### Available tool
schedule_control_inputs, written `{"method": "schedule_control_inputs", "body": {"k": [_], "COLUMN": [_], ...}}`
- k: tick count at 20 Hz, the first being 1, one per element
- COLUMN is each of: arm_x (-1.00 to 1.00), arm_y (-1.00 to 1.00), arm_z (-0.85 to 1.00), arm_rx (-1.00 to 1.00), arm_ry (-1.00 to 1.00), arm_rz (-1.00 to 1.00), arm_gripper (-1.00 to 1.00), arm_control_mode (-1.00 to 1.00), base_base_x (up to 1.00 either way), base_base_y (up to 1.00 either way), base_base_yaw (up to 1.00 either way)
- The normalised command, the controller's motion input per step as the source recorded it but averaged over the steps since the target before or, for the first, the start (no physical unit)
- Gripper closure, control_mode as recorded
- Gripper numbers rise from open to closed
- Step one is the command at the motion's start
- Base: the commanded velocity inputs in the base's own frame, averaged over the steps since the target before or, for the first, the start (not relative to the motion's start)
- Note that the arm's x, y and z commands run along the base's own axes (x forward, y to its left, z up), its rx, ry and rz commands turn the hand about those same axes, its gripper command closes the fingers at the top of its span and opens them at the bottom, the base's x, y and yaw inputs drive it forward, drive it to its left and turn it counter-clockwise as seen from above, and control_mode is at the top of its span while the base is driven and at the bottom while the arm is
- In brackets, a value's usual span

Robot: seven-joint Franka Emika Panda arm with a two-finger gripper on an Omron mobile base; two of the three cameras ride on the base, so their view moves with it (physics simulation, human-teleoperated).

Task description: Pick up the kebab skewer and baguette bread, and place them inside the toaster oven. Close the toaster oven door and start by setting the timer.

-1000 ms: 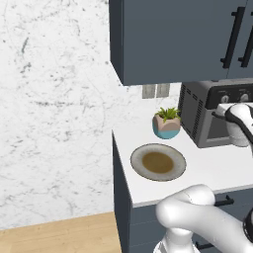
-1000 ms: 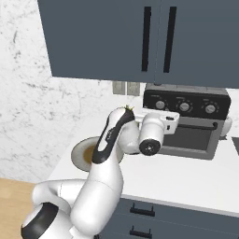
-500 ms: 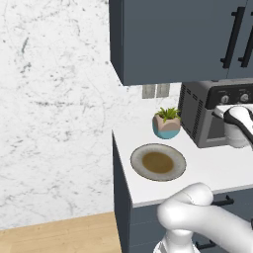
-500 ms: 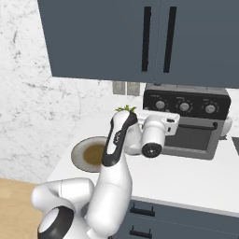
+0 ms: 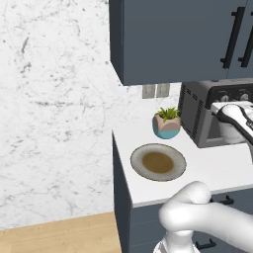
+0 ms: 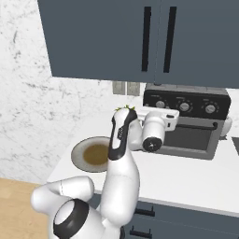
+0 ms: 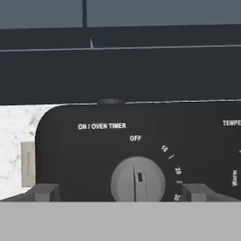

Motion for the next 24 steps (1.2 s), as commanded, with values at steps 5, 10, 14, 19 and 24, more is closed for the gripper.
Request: {"method": "schedule_control_inputs", "body": {"k": [5,10,14,19,24], "arm_x": [0.05,0.0,0.06,0.07,0.02], "arm_y": [0.0,-0.01,-0.04,0.0,0.0], "arm_z": [0.0,0.0,0.05,0.12,0.06], "arm_rx": [0.0,0.0,0.02,0.02,0.01], "arm_ry": [0.0,0.0,0.0,0.03,0.02], "arm_rz": [0.0,0.0,0.0,0.0,0.0], "arm_gripper": [-1.0,-1.0,-1.0,-1.0,-1.0], "arm_control_mode": [-1.0,-1.0,-1.0,-1.0,-1.0], "base_base_x": [0.0,0.0,0.0,0.0,0.0], "base_base_y": [0.0,0.0,0.0,0.0,0.0], "base_base_yaw": [0.0,0.0,0.0,0.0,0.0]}}
